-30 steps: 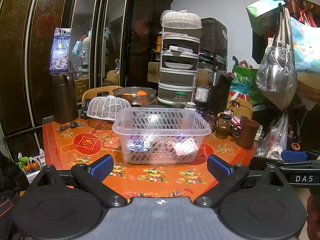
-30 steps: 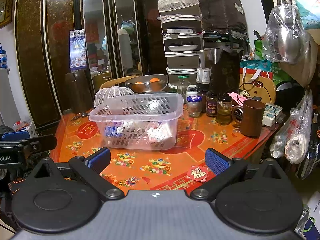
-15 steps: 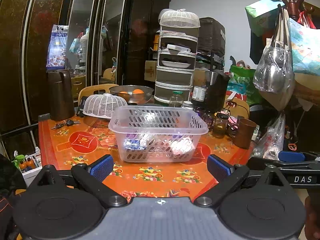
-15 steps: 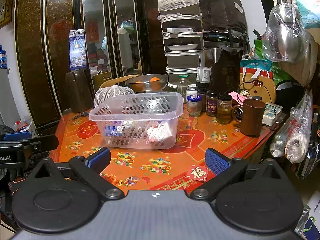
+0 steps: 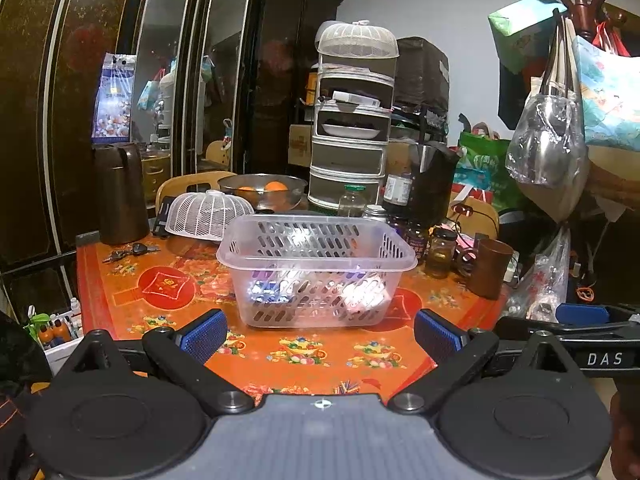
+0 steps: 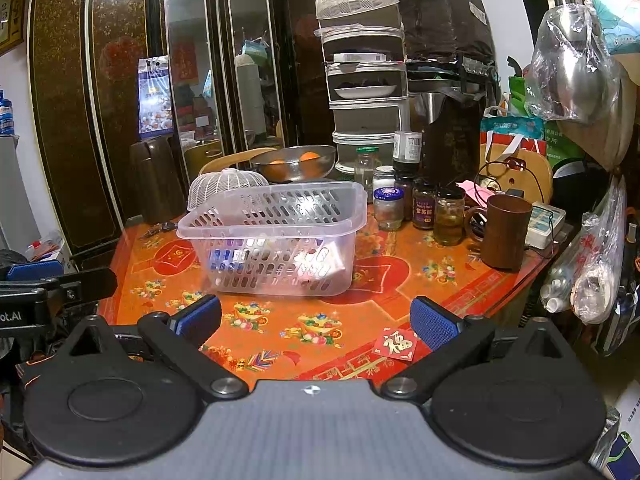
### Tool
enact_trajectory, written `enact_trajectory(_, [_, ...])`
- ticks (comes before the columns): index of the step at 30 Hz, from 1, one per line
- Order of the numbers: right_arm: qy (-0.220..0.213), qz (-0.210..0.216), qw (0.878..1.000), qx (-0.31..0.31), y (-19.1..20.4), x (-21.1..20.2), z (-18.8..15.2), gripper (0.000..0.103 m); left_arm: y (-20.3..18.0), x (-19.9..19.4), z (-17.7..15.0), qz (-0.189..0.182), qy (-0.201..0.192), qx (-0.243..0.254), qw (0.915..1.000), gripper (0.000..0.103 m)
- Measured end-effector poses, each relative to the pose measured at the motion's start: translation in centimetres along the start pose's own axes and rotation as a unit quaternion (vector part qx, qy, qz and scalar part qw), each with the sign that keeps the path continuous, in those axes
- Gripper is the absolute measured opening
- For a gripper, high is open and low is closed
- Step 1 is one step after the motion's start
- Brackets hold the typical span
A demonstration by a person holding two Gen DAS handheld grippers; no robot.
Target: Organize objects
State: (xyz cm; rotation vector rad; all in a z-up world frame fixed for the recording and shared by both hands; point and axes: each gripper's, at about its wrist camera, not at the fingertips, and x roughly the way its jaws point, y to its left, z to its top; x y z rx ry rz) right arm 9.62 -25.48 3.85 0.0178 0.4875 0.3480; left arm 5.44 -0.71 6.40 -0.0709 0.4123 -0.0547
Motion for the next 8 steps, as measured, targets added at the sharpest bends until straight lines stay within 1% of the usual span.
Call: enact_trajectory(8, [0.0,0.0,1.0,0.0,0.03,0.06,-0.07,0.103,-0.21,0.03,-0.02,0.011,0.0,0.005,0.9999,0.101])
